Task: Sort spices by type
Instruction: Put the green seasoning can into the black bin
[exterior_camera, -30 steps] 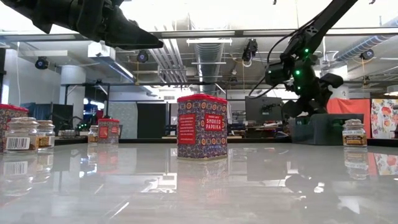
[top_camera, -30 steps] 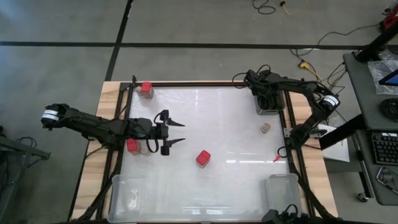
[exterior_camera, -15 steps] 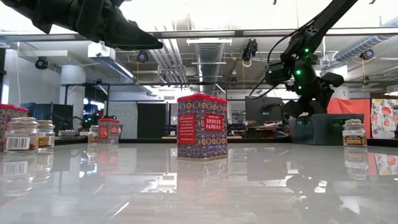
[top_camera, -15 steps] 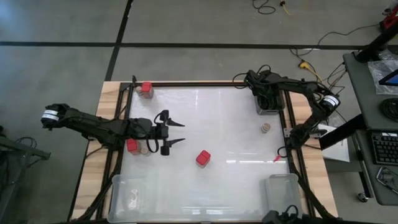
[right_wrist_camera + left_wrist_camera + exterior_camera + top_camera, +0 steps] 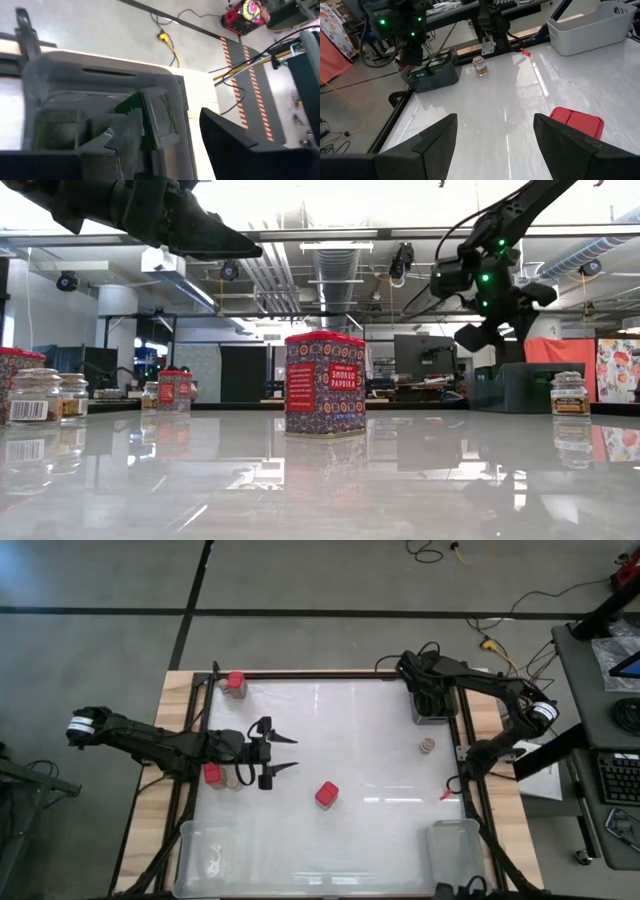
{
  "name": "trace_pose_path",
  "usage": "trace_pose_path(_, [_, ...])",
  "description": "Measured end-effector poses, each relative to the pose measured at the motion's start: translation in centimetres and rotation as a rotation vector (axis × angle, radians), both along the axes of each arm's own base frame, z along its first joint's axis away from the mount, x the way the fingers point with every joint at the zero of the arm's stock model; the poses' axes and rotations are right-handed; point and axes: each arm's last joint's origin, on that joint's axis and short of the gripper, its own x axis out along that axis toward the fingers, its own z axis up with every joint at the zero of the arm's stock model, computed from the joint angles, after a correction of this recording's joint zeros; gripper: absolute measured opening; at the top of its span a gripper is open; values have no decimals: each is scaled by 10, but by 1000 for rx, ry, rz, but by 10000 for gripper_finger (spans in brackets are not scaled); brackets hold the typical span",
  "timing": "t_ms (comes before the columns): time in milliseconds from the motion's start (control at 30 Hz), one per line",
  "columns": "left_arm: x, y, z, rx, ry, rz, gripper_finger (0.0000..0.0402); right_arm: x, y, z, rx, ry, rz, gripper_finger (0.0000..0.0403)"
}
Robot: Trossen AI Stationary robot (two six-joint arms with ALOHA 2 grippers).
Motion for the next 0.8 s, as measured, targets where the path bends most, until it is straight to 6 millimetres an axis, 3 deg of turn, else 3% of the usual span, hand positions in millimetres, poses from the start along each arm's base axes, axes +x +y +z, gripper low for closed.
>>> trace_pose_path(167, [0,0,0,-1,-2,1,247,0,-2,1,6,-111,-58,149])
trace_pose_path(433, [0,0,-1,-5,5,1,247,0,-6,2,-146,-289,-244,23])
trace_pose_path(600, [0,0,-1,-5,11,2,247,2,3,-7,-280,-404,-408,13])
trace_pose_path(800, [-1,0,-3,-19,25,6,247,-4,13,-21,-374,-416,-495,13])
